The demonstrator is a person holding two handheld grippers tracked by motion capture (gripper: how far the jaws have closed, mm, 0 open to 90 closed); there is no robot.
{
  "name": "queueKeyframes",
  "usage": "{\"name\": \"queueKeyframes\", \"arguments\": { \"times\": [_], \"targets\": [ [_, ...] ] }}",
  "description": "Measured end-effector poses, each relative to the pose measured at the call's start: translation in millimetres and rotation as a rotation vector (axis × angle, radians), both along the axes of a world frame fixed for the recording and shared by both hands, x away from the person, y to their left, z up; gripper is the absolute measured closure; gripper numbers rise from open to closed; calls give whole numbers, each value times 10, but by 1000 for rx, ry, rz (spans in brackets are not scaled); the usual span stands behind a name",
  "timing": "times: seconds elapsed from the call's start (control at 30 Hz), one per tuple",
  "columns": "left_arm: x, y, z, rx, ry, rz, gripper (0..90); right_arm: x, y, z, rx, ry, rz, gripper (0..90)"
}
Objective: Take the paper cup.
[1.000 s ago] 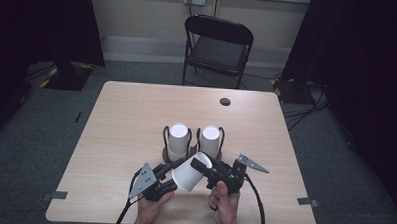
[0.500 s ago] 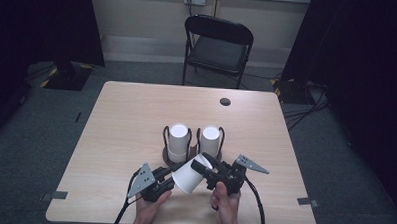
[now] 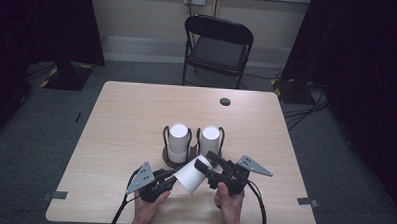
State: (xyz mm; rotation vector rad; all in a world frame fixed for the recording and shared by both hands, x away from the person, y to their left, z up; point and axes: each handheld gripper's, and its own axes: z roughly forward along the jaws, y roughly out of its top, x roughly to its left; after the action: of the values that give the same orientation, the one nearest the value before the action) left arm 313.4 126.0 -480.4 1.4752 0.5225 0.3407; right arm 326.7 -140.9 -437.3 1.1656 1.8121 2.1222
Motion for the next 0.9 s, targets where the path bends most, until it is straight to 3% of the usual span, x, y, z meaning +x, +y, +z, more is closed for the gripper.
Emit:
{"name": "queueKeyframes", "arguments": {
  "times": [0.33, 0.5, 0.7, 0.83, 0.9],
  "targets": [
    [11, 40, 39, 45, 27, -39, 869, -48, -28, 4, -74, -77, -34, 281],
    [63, 86, 69, 84, 71, -44, 869, -72, -51, 4, -98, -97, -43, 275],
    [83, 148, 101, 97, 76, -52, 869, -92, -106, -4, -128, -103, -47, 270],
    [105, 171, 125, 135, 78, -63, 868, -120, -143, -16, -161, -120, -48, 238],
    [121, 169, 142, 174, 69, -76, 867, -136, -154, -24, -164, -121, -54, 211]
  ]
}}
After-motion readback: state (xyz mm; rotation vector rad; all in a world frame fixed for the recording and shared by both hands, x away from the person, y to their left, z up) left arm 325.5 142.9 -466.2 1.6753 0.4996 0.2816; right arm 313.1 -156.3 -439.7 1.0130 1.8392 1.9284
